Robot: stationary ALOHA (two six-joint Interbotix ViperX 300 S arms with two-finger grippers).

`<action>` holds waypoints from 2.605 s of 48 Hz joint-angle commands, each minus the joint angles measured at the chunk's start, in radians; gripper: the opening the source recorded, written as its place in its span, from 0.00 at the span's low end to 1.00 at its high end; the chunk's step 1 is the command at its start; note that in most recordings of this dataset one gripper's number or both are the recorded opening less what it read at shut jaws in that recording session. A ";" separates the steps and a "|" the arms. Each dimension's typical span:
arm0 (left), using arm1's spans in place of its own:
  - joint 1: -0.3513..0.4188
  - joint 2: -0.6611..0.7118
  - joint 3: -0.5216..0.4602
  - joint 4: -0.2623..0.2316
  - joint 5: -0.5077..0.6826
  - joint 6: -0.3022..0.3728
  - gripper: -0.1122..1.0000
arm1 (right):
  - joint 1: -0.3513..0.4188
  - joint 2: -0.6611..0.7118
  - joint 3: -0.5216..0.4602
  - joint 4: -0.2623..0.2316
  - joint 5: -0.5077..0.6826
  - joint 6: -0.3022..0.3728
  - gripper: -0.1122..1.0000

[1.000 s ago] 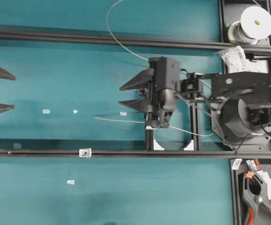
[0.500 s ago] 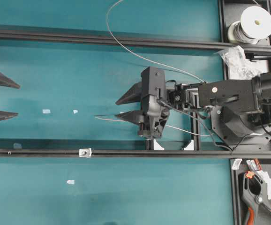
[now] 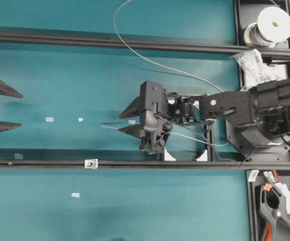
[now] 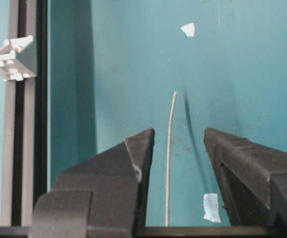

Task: Insert the wire through the hole in the metal fitting.
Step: 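Lower the right gripper and close it on the white wire tip, then carry the gripped wire down to the lower rail near the fitting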

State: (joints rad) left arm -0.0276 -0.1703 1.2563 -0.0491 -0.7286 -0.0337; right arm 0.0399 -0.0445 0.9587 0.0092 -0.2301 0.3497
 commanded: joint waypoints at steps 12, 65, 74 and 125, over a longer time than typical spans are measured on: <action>-0.005 0.012 -0.011 0.002 -0.041 -0.002 0.82 | 0.005 0.021 -0.018 0.005 -0.012 0.014 0.60; -0.005 0.005 -0.020 0.002 -0.038 -0.002 0.82 | 0.017 0.038 -0.023 0.005 0.018 0.032 0.11; -0.005 0.005 -0.023 0.003 -0.037 0.000 0.82 | 0.017 0.038 -0.018 -0.002 0.014 0.031 0.10; -0.005 -0.040 -0.025 0.003 -0.032 0.000 0.82 | -0.003 -0.144 -0.048 -0.044 0.103 -0.014 0.10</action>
State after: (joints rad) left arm -0.0276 -0.1979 1.2456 -0.0491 -0.7563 -0.0337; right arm 0.0414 -0.1473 0.9342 -0.0261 -0.1442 0.3359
